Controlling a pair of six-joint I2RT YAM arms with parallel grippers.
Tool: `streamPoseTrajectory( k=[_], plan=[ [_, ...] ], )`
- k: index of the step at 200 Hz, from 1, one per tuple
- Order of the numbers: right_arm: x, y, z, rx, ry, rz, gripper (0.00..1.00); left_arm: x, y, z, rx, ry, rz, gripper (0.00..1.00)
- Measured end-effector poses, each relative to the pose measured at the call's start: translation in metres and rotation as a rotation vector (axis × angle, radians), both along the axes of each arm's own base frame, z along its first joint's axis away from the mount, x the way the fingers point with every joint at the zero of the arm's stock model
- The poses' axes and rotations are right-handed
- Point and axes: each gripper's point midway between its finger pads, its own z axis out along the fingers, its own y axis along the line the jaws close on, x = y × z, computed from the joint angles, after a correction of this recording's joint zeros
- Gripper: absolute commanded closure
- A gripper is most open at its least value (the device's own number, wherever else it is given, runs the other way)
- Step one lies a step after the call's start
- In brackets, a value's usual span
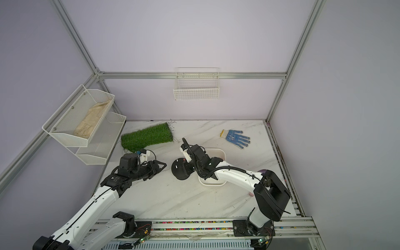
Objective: Cover the protruding screws with screw protection sleeves
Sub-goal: Attach the screw protection sleeve to the screw.
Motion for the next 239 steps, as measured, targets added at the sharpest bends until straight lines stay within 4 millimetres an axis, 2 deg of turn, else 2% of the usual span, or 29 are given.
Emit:
streamPoseTrajectory(
  k=[239],
  plan=[
    [-0.0040,0.0009,-0.0032,-0.050,-0.047,0.019,0.91,-0.0015,0.0004,0.0022,-0.016,0.001,0.013,0.44]
  ],
)
